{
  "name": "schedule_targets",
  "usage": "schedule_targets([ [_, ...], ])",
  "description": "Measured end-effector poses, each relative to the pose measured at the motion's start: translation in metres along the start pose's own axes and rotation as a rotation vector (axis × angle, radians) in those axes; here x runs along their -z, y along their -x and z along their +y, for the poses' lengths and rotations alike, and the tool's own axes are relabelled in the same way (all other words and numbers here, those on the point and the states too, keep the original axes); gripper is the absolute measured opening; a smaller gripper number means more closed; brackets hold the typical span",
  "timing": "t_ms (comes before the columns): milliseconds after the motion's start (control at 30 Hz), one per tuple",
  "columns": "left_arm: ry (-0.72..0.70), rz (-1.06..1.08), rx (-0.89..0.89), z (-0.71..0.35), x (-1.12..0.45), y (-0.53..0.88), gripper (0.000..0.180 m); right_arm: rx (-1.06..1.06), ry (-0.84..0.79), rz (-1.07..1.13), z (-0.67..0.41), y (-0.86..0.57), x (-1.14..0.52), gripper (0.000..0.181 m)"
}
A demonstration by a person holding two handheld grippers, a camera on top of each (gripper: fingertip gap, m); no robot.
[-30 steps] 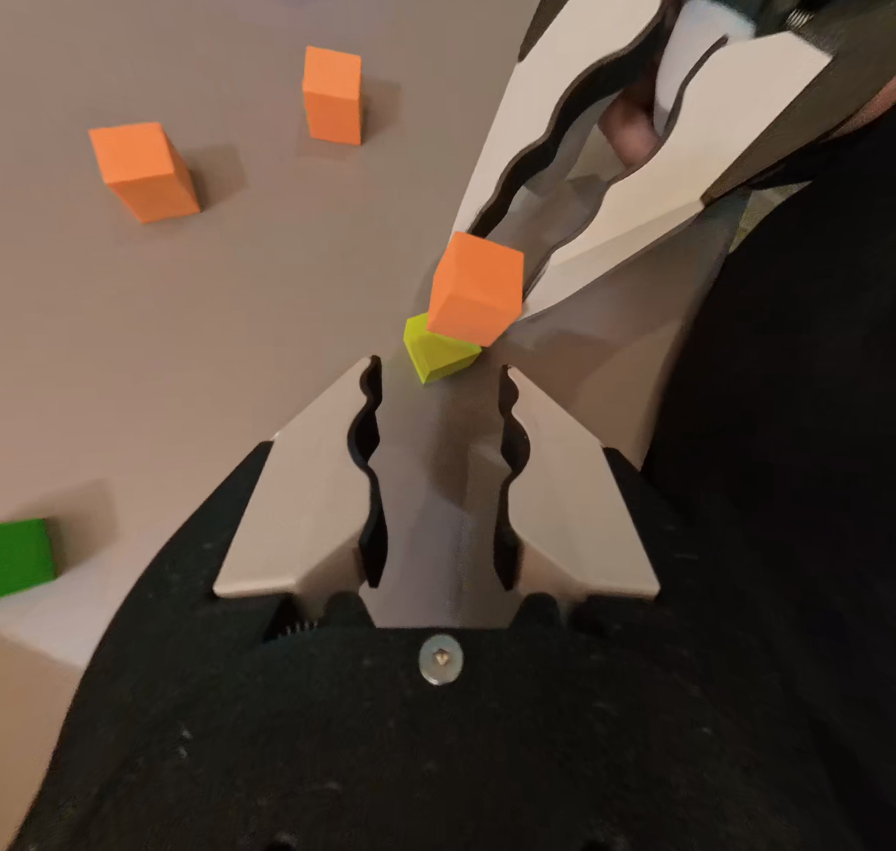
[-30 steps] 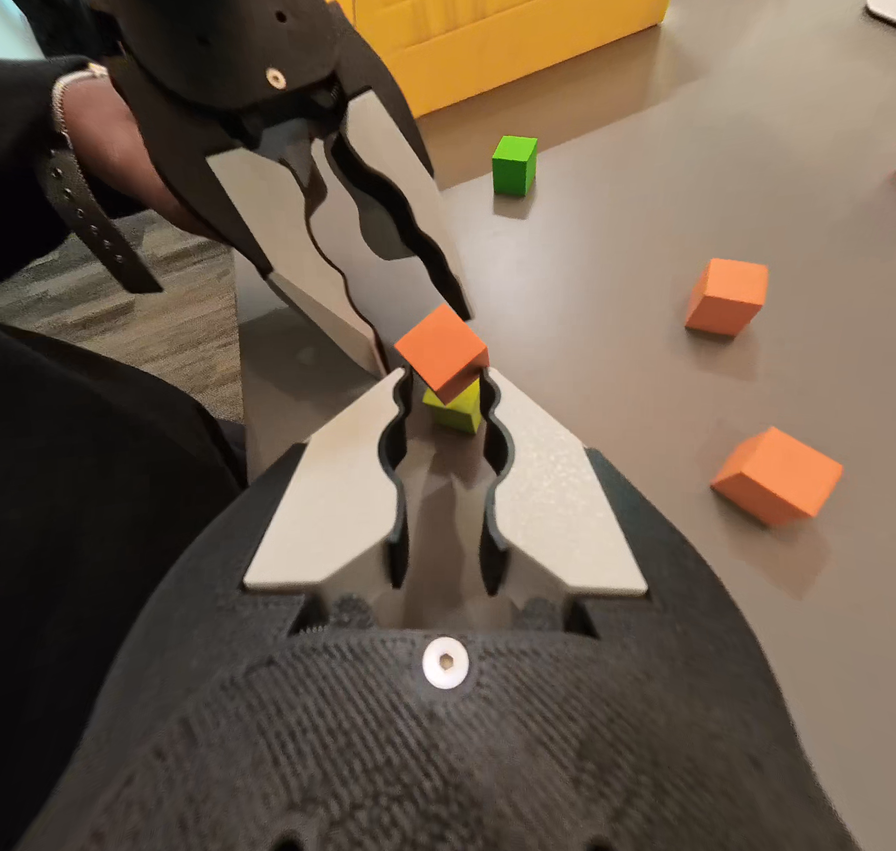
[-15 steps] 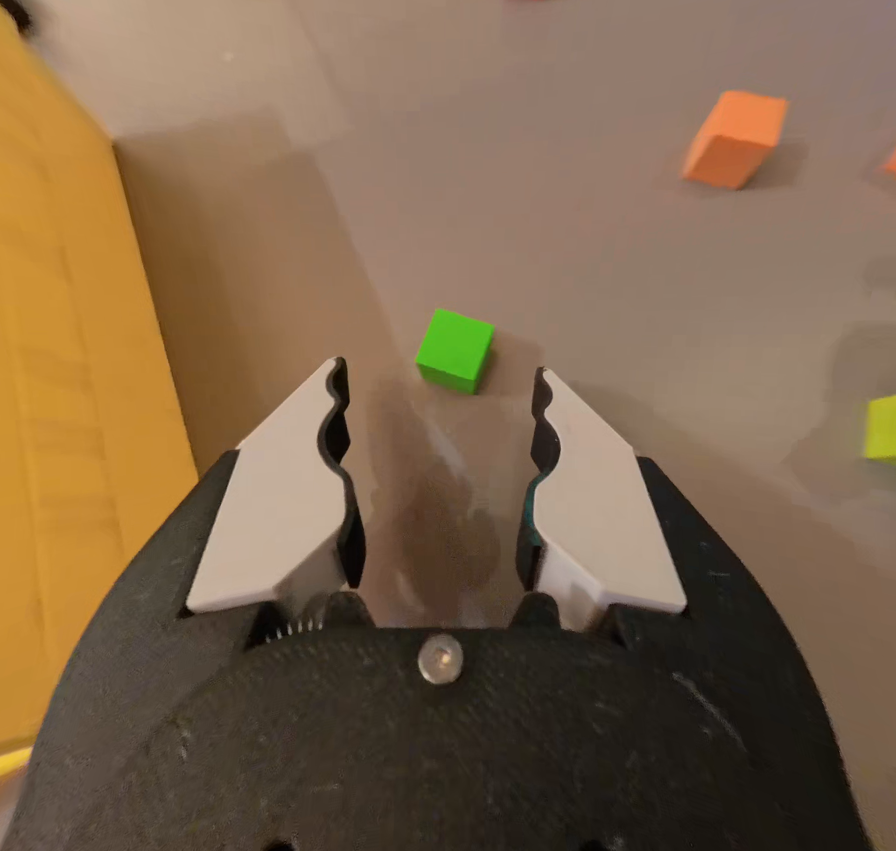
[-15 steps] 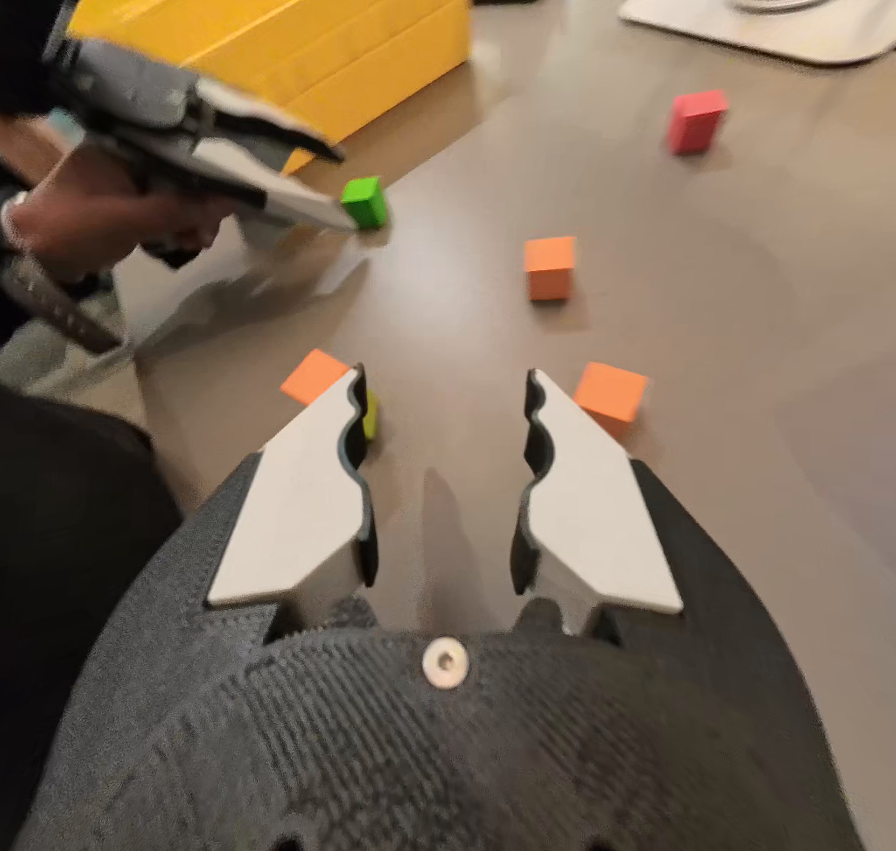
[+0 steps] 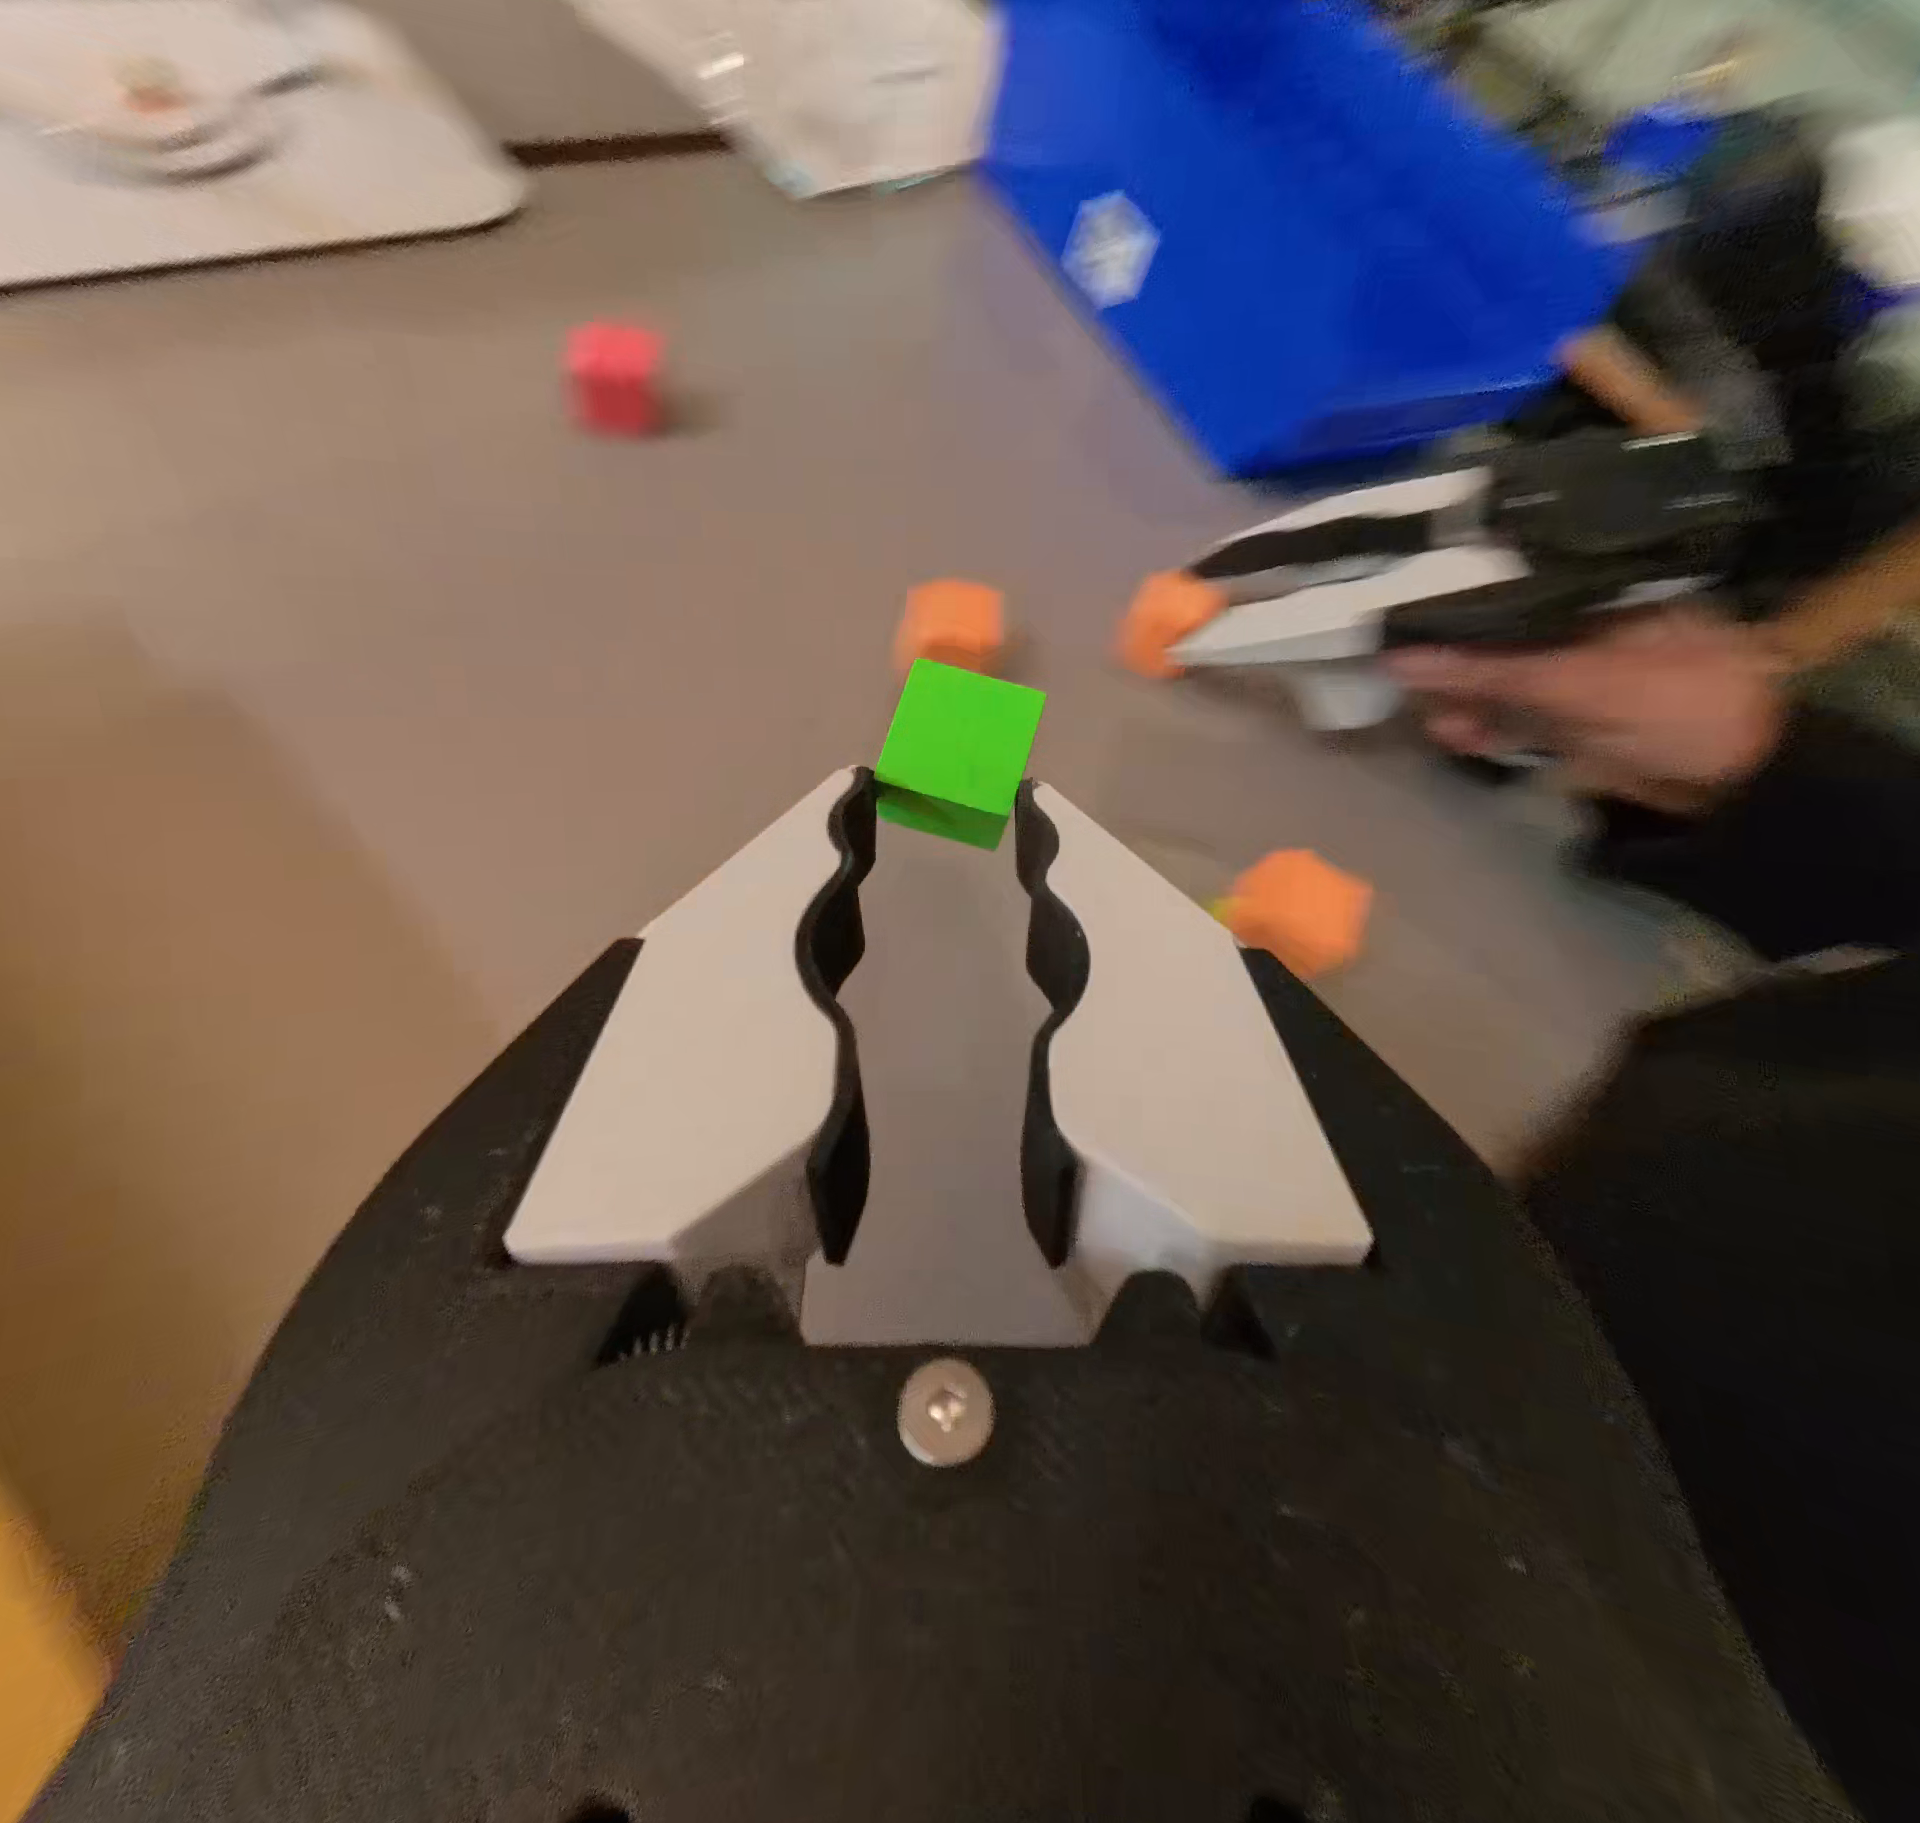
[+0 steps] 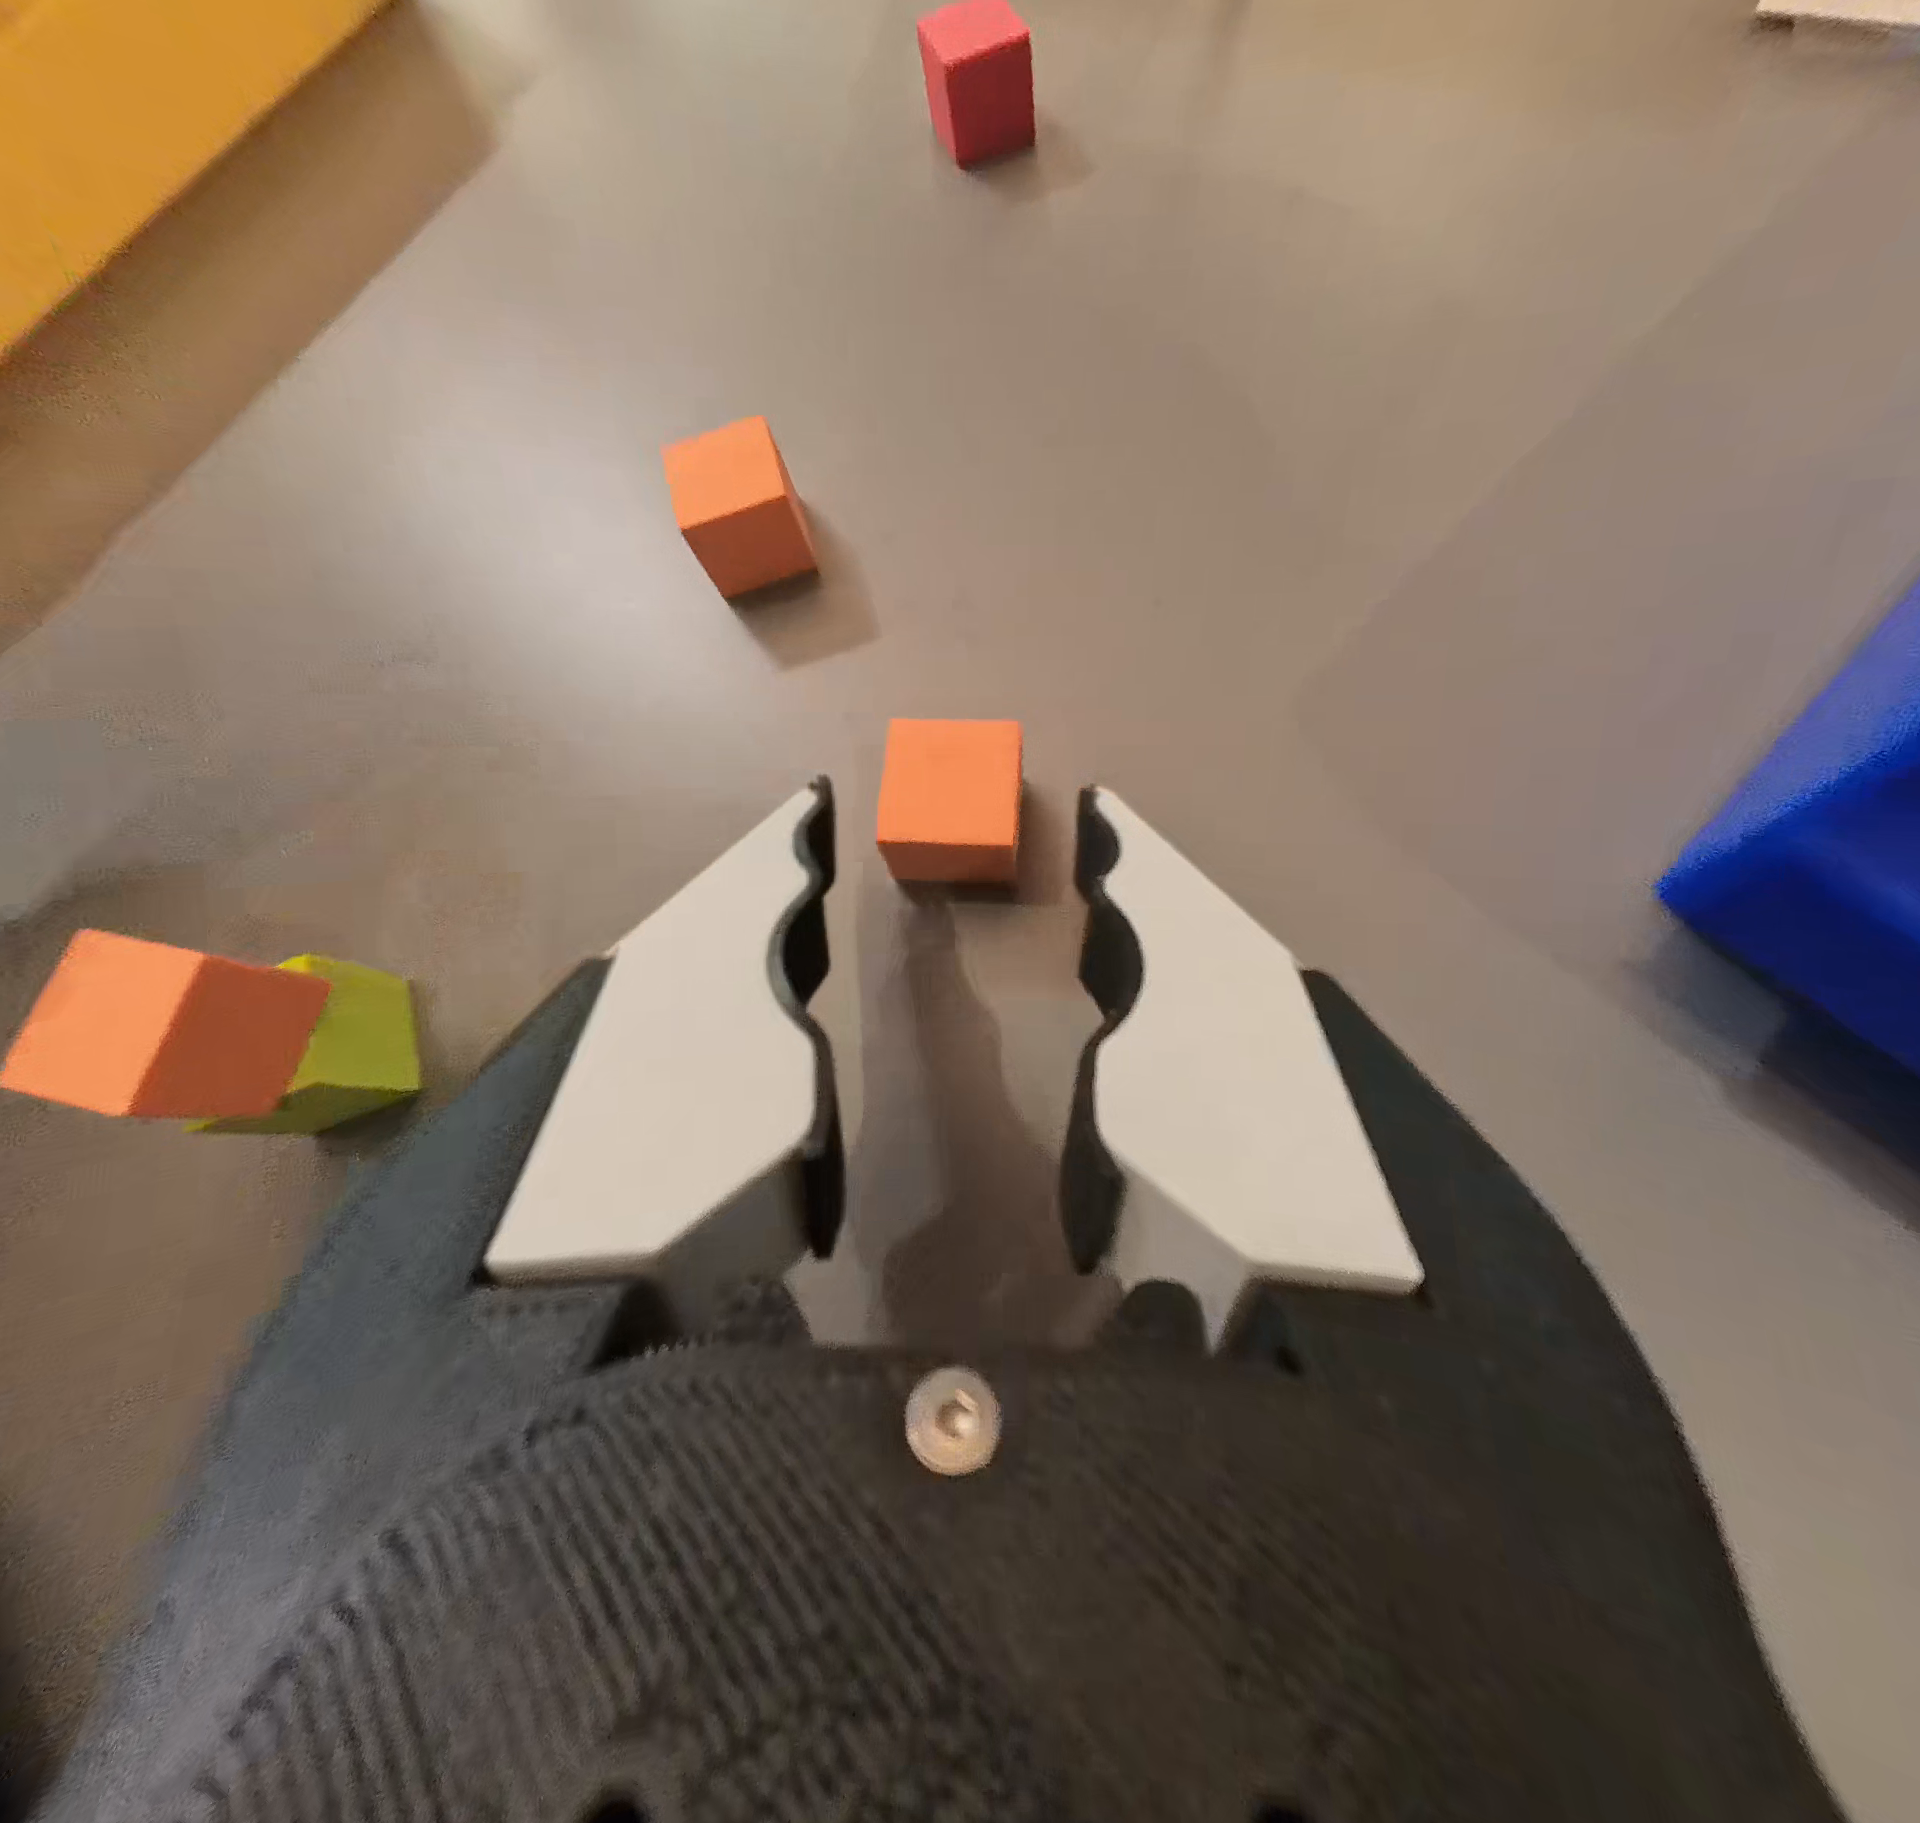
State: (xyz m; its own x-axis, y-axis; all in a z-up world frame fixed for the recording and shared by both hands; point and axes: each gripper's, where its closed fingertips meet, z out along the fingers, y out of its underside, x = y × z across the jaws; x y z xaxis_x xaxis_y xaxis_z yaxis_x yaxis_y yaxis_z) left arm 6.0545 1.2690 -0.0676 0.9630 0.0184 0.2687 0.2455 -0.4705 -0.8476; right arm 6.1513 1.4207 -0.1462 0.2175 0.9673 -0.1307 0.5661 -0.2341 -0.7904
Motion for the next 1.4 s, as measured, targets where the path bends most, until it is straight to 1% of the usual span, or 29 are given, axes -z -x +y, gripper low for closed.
schedule_targets([
  [67,-0.026,0.217,-0.014,-0.014,-0.001,-0.047,0.023,0.0,0.013,0.033,0.003,-0.004,-0.001,0.025],
  [133,0.003,0.339,-0.044,-0.013,-0.006,-0.081,0.023,-0.002,0.002,0.06,0.003,-0.007,0.001,0.025],
  [167,0.036,0.356,-0.082,-0.007,-0.011,-0.091,0.023,0.0,-0.011,0.066,0.0,-0.007,0.003,0.025],
  [267,0.155,0.339,-0.216,0.019,-0.026,-0.103,0.023,0.02,-0.057,0.063,-0.011,-0.001,0.018,0.025],
  [367,0.216,0.356,-0.269,0.035,-0.031,-0.112,0.023,0.052,-0.116,0.008,-0.025,0.016,0.037,0.025],
  [500,0.258,0.337,-0.311,0.046,-0.034,-0.112,0.023,0.101,-0.184,-0.114,-0.037,0.048,0.064,0.025],
  [633,0.262,0.304,-0.346,0.046,-0.035,-0.107,0.023,0.212,-0.23,-0.326,-0.035,0.095,0.086,0.025],
  [767,0.281,0.297,-0.337,0.05,-0.037,-0.103,0.024,0.213,-0.244,-0.425,-0.035,0.115,0.093,0.025],
  [867,0.293,0.295,-0.342,0.053,-0.037,-0.103,0.03,0.216,-0.233,-0.458,-0.039,0.122,0.092,0.025],
  [933,0.29,0.301,-0.331,0.052,-0.036,-0.104,0.039,0.233,-0.215,-0.47,-0.039,0.126,0.089,0.025],
  [1167,0.205,0.287,-0.244,0.035,-0.023,-0.089,0.048,0.275,-0.112,-0.53,-0.026,0.141,0.076,0.025],
  [1200,0.191,0.278,-0.23,0.033,-0.021,-0.084,0.049,0.279,-0.092,-0.53,-0.022,0.141,0.073,0.027],
  [1267,0.168,0.251,-0.21,0.027,-0.019,-0.074,0.051,0.284,-0.072,-0.522,-0.019,0.139,0.07,0.039],
  [1300,0.159,0.24,-0.204,0.025,-0.017,-0.068,0.051,0.278,-0.081,-0.52,-0.02,0.138,0.071,0.044],
  [1400,0.123,0.221,-0.178,0.015,-0.016,-0.054,0.051,0.225,-0.14,-0.54,-0.031,0.132,0.08,0.05],
])
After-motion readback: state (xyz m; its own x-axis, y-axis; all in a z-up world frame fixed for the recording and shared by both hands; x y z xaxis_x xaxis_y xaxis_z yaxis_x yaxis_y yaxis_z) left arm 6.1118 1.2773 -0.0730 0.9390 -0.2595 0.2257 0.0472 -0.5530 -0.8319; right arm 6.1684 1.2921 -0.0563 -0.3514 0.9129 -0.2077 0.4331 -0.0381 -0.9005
